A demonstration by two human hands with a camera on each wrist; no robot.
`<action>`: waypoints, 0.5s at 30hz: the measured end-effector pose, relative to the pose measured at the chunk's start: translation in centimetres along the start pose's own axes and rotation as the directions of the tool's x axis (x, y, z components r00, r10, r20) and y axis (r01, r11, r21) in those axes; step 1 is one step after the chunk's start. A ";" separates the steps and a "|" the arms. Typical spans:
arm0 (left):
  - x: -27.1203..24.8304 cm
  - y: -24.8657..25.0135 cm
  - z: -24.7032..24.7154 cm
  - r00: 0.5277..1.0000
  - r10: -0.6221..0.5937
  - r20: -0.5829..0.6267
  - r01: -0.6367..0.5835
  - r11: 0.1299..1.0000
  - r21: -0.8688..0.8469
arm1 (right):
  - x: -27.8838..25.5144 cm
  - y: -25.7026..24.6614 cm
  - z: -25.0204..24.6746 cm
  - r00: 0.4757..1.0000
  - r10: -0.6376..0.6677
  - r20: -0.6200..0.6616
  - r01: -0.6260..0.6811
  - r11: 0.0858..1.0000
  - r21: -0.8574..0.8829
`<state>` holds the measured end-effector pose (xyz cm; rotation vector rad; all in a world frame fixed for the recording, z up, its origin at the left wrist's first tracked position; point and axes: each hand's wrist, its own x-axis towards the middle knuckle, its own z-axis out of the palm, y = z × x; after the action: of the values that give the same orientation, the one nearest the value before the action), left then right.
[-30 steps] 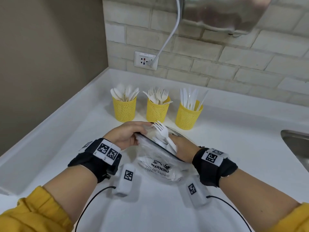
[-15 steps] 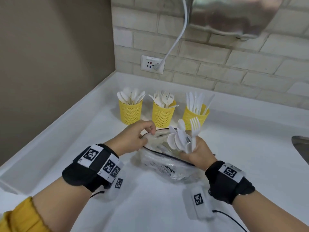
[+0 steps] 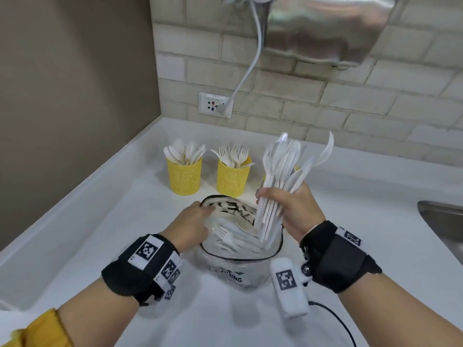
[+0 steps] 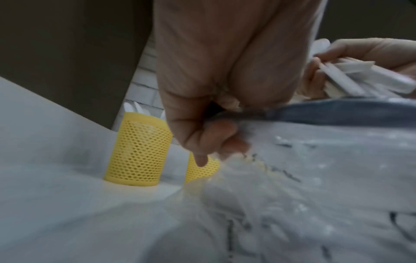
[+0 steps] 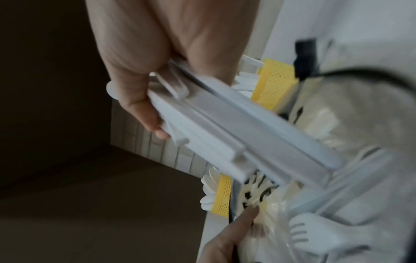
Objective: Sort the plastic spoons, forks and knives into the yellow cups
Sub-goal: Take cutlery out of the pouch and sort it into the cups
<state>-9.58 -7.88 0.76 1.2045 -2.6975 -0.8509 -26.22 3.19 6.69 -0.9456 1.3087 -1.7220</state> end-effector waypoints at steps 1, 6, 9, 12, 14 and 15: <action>0.0 -0.5 -0.2 0.999 -0.033 -0.025 0.033 0.999 -0.003 | 0.0 -0.2 -0.2 1.000 0.024 0.002 -0.024 0.999 0.029; -0.9 -0.2 -1.7 0.987 -0.096 -0.129 0.091 0.995 -0.041 | 0.2 -0.3 -0.7 0.994 0.099 0.043 -0.102 0.993 0.065; -1.7 3.3 -3.5 0.958 0.055 -0.281 -0.145 0.939 -0.312 | 0.2 -0.6 0.1 0.994 0.073 0.086 -0.079 0.994 0.073; -2.2 6.9 -3.9 0.966 0.246 0.077 -0.096 0.624 -0.776 | 0.0 -1.1 1.7 0.988 0.032 0.152 -0.051 0.991 0.124; -1.6 7.7 -3.4 0.925 0.343 0.163 0.000 0.429 -0.903 | -0.3 -1.5 2.6 0.984 0.030 0.177 -0.044 0.996 0.073; -1.4 7.9 -3.2 0.919 0.362 0.156 -0.003 0.403 -0.915 | -0.3 -1.8 2.8 0.984 0.027 0.177 -0.030 0.999 0.018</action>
<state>-12.99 -4.15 7.72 0.4659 -1.8133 -2.2136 -23.88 2.64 8.93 -1.0378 1.1815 -1.5882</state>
